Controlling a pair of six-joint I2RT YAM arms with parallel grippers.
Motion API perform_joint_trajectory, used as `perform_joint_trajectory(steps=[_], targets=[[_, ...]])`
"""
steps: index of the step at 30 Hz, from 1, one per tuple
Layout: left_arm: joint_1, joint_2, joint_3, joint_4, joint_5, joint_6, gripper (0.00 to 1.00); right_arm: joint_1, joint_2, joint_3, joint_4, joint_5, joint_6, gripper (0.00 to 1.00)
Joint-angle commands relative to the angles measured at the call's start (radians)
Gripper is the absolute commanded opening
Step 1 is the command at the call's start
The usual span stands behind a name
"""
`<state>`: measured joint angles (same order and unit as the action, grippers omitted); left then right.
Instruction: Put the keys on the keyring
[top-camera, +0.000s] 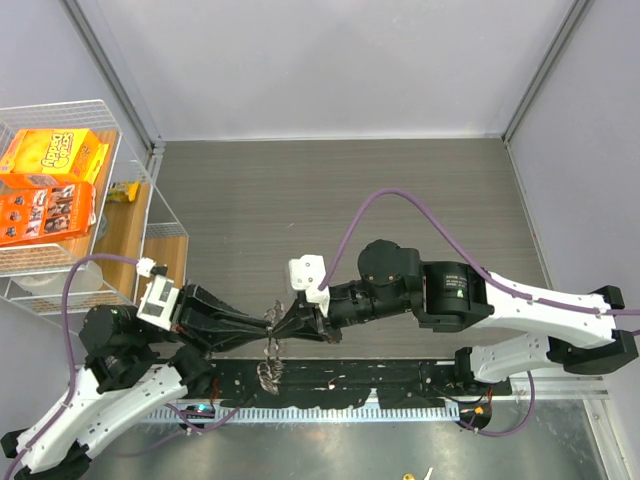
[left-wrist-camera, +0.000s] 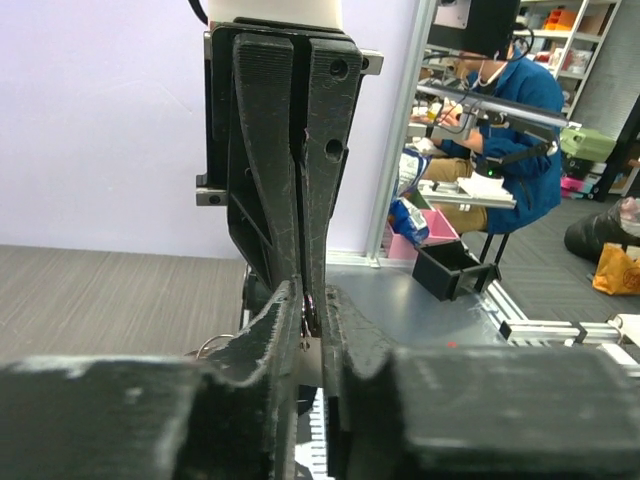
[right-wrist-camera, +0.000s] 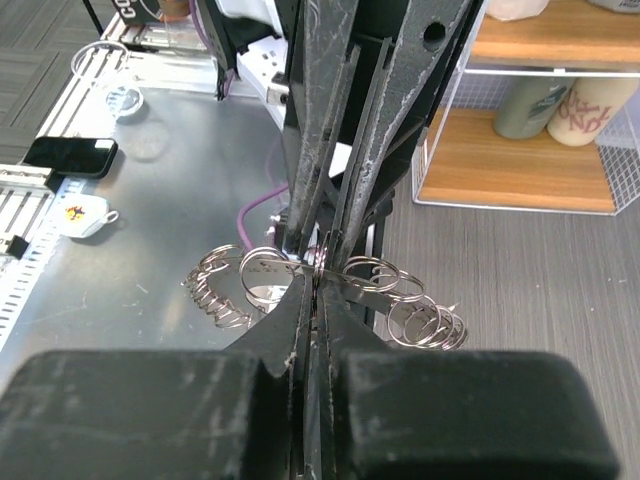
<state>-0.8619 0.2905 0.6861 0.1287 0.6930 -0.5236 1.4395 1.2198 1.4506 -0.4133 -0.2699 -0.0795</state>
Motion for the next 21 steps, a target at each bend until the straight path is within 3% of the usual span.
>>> perform_joint_trajectory(steps=[1,5,8,21], targets=[[-0.003,0.006,0.085,-0.153,0.045,0.003,0.23,0.007,0.018,0.109,-0.166,-0.002,-0.023,0.06],[-0.003,0.019,0.121,-0.329,0.068,0.049,0.42,0.009,0.037,0.151,-0.304,-0.017,-0.026,0.06],[-0.003,0.050,0.138,-0.417,0.102,0.068,0.47,0.006,0.049,0.154,-0.372,-0.054,-0.023,0.05],[-0.003,0.170,0.136,-0.596,0.155,0.125,0.48,-0.028,0.070,0.085,-0.391,-0.175,0.063,0.06]])
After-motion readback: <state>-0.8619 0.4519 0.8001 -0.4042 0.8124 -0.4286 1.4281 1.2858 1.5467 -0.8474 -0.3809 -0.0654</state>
